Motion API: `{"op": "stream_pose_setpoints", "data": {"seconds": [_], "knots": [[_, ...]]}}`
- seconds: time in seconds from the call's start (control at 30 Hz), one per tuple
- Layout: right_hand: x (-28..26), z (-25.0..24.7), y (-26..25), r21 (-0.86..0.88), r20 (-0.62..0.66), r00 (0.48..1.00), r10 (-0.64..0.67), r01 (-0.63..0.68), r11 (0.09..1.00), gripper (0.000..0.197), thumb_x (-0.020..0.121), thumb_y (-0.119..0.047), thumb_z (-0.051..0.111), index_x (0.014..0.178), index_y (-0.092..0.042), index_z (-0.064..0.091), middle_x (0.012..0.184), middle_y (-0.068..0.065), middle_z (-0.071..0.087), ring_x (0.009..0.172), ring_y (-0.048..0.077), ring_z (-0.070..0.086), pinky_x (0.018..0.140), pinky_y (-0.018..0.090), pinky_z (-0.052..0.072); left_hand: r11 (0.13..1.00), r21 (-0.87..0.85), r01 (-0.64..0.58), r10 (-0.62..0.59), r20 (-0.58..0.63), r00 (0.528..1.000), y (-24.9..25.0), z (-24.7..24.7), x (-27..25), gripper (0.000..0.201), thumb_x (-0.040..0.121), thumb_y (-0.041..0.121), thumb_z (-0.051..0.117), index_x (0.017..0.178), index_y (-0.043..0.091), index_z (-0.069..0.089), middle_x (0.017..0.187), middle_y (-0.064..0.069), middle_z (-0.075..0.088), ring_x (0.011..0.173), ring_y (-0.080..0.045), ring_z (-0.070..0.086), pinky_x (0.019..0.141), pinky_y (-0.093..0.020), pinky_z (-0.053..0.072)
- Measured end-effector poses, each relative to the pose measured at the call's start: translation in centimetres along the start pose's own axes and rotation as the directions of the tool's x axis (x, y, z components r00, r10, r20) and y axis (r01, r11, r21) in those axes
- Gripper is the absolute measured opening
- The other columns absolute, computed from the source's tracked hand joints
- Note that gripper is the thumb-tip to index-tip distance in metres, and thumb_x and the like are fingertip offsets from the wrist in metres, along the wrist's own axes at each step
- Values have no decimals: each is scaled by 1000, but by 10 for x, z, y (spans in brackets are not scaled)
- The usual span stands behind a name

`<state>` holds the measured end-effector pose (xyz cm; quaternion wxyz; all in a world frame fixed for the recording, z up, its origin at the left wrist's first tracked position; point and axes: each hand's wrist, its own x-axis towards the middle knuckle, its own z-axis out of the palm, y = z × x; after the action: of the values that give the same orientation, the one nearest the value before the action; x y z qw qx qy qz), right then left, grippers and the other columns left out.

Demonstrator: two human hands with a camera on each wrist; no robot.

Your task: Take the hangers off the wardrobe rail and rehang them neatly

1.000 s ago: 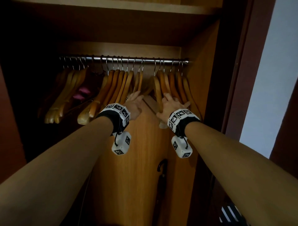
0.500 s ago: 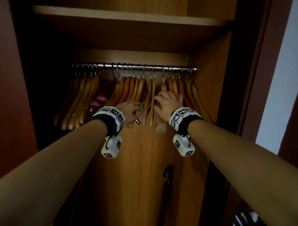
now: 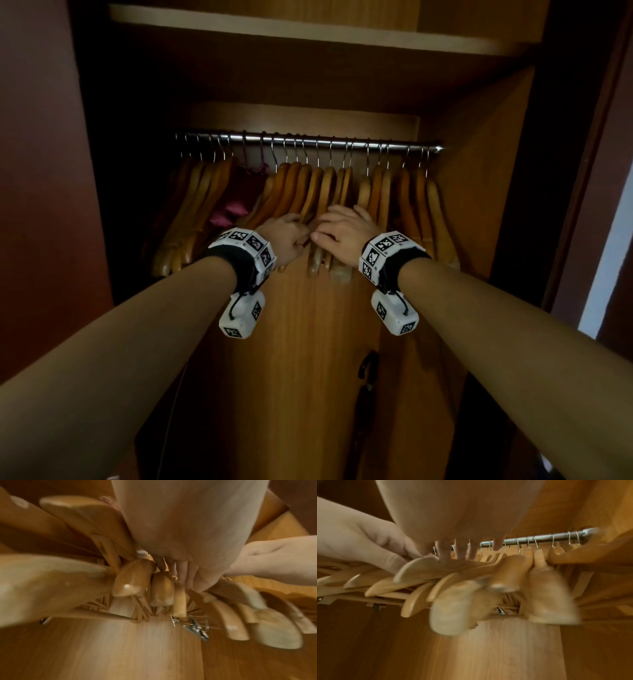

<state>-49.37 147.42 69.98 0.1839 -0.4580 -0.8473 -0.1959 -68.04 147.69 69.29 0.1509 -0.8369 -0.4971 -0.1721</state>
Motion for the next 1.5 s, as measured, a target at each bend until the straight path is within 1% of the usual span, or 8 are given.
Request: {"op": "stream_pose_setpoints", "data": {"seconds": [0.2, 0.33, 0.53, 0.7, 0.83, 0.97, 1.13, 1.5], "knots": [[-1, -6, -2, -117, -43, 993, 107, -111, 987, 26, 94, -32, 45, 116, -22, 56, 110, 0, 63, 115, 23, 51, 102, 43, 35, 995, 71, -64, 65, -13, 998, -6, -7, -5, 56, 93, 20, 51, 147, 18, 37, 155, 1, 31, 145, -17, 19, 114, -38, 20], [0, -7, -8, -145, -18, 983, 184, -185, 972, 48, 100, -41, 37, 147, -38, 29, 134, 3, 53, 119, 30, 51, 101, 46, 35, 999, 44, -26, 29, -76, 997, -10, -4, -5, 58, 98, 26, 43, 152, 16, 25, 159, 0, 23, 146, -17, 18, 117, -37, 15], [5, -5, -19, -170, 95, 971, 221, -203, 964, 47, 99, -57, 20, 145, -54, 15, 160, -5, 13, 130, 38, 42, 109, 59, 25, 997, -67, -33, 27, -81, 996, -17, -9, -3, 44, 98, 18, 39, 142, 15, 45, 146, -7, 45, 135, -23, 39, 112, -40, 30], [6, -5, -33, -117, 175, 952, 250, -232, 966, 44, 98, -57, 22, 137, -51, 41, 159, -13, 12, 138, 32, 33, 108, 60, 20, 996, -92, -18, 10, -82, 997, -21, -18, -9, 36, 92, 20, 42, 118, 32, 64, 120, 1, 65, 108, -21, 60, 89, -40, 52], [3, -4, -38, -153, 129, 949, 288, -268, 951, 40, 98, -42, 30, 124, -33, 59, 142, -7, 39, 126, 23, 44, 101, 55, 29, 997, 51, -63, 68, -110, 992, -30, -22, -14, 37, 89, 24, 49, 124, 27, 60, 131, 4, 55, 128, -19, 45, 112, -43, 30], [4, -2, -42, -99, 20, 947, 319, -316, 944, 39, 98, -34, 35, 134, -25, 45, 145, -1, 36, 120, 31, 50, 101, 55, 34, 993, 119, -11, 21, -78, 997, -35, -19, -22, 49, 92, 29, 49, 140, 23, 46, 152, 9, 35, 144, -13, 21, 117, -47, 18], [7, -3, -56, -161, 151, 962, 226, -201, 966, 61, 95, -25, 45, 149, -42, 21, 162, -9, 2, 146, 37, 10, 114, 65, 11, 997, -52, -65, 62, -65, 996, -33, -16, -30, 49, 93, 20, 48, 141, 18, 47, 145, 0, 45, 140, -17, 30, 112, -38, 32], [8, -16, -66, -221, -85, 938, 336, -347, 911, 44, 96, -31, 37, 136, -18, 49, 152, -3, 35, 143, 18, 24, 112, 52, 19, 992, -74, -101, 96, -68, 993, -43, -13, -43, 46, 98, 17, 44, 145, 16, 44, 160, 2, 20, 146, -18, 19, 115, -27, 19]]}}
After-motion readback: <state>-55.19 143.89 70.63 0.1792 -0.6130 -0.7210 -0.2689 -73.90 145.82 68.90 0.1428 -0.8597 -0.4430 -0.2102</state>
